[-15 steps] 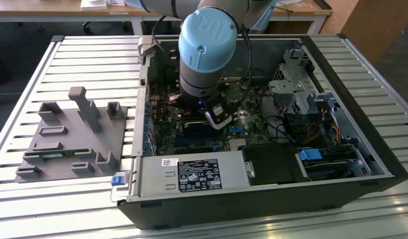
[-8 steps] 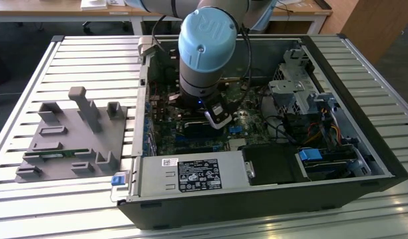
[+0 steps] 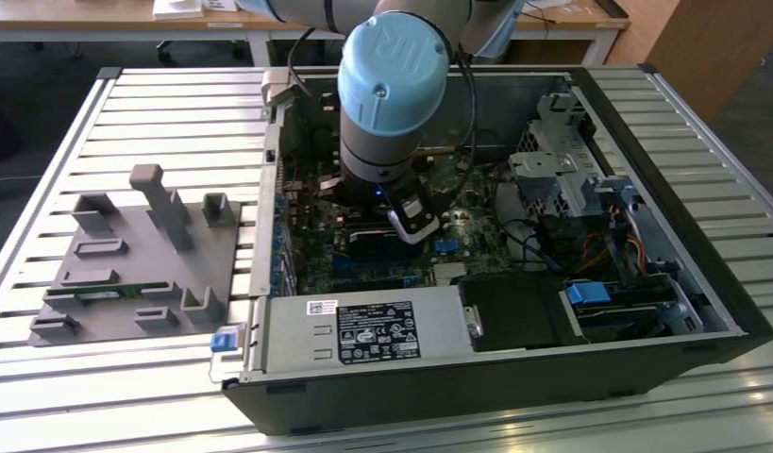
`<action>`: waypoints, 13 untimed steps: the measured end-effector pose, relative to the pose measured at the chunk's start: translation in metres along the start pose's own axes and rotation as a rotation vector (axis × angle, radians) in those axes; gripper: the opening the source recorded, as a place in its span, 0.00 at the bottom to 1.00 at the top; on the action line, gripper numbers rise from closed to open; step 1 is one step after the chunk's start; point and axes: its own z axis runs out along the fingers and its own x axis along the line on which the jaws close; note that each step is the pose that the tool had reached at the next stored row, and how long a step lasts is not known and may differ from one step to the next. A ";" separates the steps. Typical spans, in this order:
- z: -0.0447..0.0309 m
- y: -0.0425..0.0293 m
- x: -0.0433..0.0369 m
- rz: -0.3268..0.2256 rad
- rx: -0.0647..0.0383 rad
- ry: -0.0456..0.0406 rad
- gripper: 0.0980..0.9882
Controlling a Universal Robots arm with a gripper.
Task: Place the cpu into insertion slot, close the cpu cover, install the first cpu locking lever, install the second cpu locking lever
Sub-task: 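Install the second cpu locking lever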
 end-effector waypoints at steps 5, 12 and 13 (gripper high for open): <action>0.0003 -0.0004 -0.0001 0.000 0.002 -0.0002 0.02; 0.0018 -0.0010 0.0000 0.000 0.006 -0.0004 0.02; 0.0016 -0.0009 0.0000 0.000 0.005 -0.0006 0.02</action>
